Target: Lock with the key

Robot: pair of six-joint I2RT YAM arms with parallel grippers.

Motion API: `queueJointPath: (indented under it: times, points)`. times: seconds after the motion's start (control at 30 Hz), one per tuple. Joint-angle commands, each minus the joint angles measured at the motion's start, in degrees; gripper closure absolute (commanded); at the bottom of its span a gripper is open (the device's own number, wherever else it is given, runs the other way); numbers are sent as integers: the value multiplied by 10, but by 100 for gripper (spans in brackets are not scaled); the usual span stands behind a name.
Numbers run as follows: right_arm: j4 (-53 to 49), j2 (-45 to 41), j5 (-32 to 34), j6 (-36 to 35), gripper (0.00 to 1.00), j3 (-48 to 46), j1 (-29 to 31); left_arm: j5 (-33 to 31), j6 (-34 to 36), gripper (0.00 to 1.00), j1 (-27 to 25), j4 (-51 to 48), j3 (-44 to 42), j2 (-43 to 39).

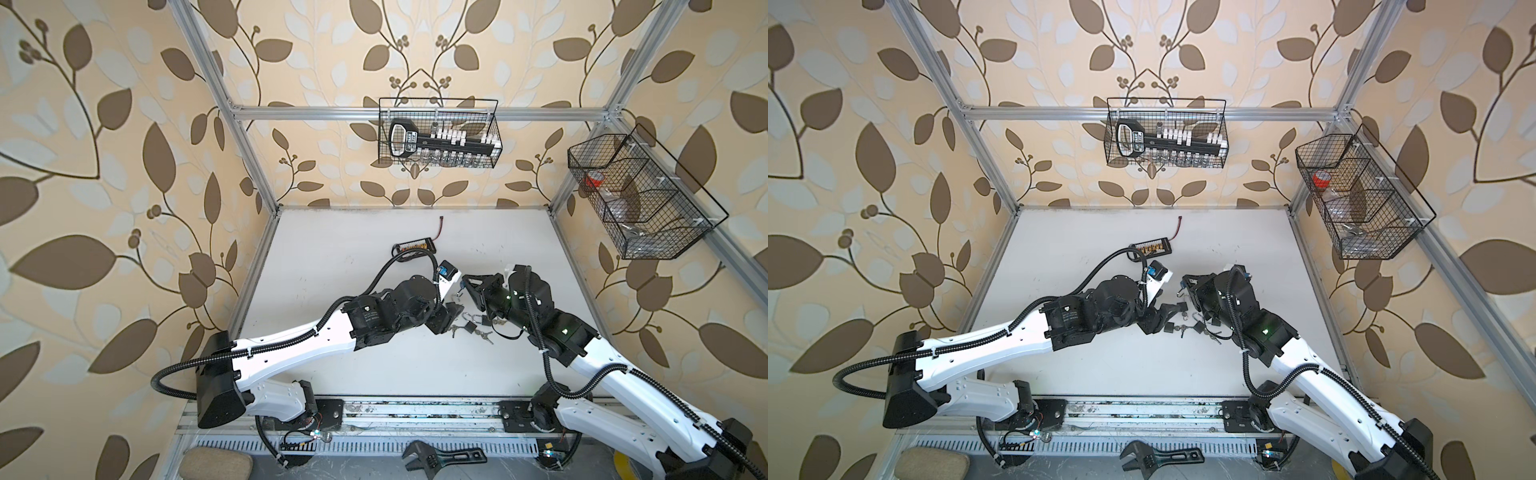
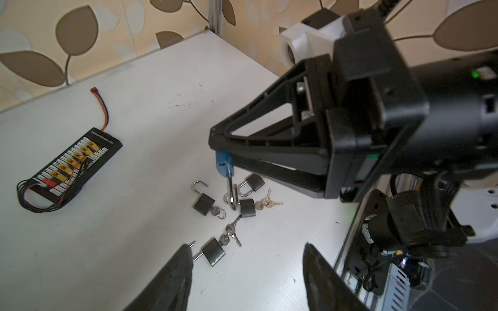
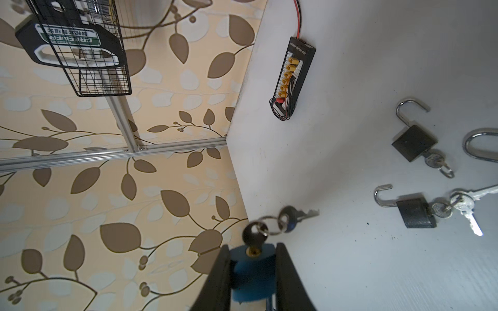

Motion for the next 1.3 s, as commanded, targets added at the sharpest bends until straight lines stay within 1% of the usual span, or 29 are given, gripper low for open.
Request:
queueJointPath:
  times: [0.0,0.1,0.2,0.3,0.37,0.67,0.8,1.13,1.27]
  points:
    - [23,-9,-33,122,100,-16,-1,-28,1,41,-3,30,38,12]
    - [34,-11,-45,132,100,-17,-2,-24,-6,46,-2,37,40,21]
    - [36,-18,-44,139,100,-19,-1,-15,-10,52,-2,42,40,27]
    - [47,-29,-45,152,100,-30,-1,-5,-13,55,-2,40,42,36]
    - [52,-36,-44,159,100,-36,-1,-5,-16,56,-3,39,40,38]
    - [61,-51,-45,167,100,-43,-1,-7,-18,73,-3,39,37,43]
    - [65,-50,-50,170,100,-44,-1,-1,-20,75,-3,37,43,53]
    - [65,-57,-41,170,100,-52,-2,-12,-22,100,-3,23,52,58]
    - [56,-63,-29,164,100,-55,-1,-19,-29,100,-3,5,55,46]
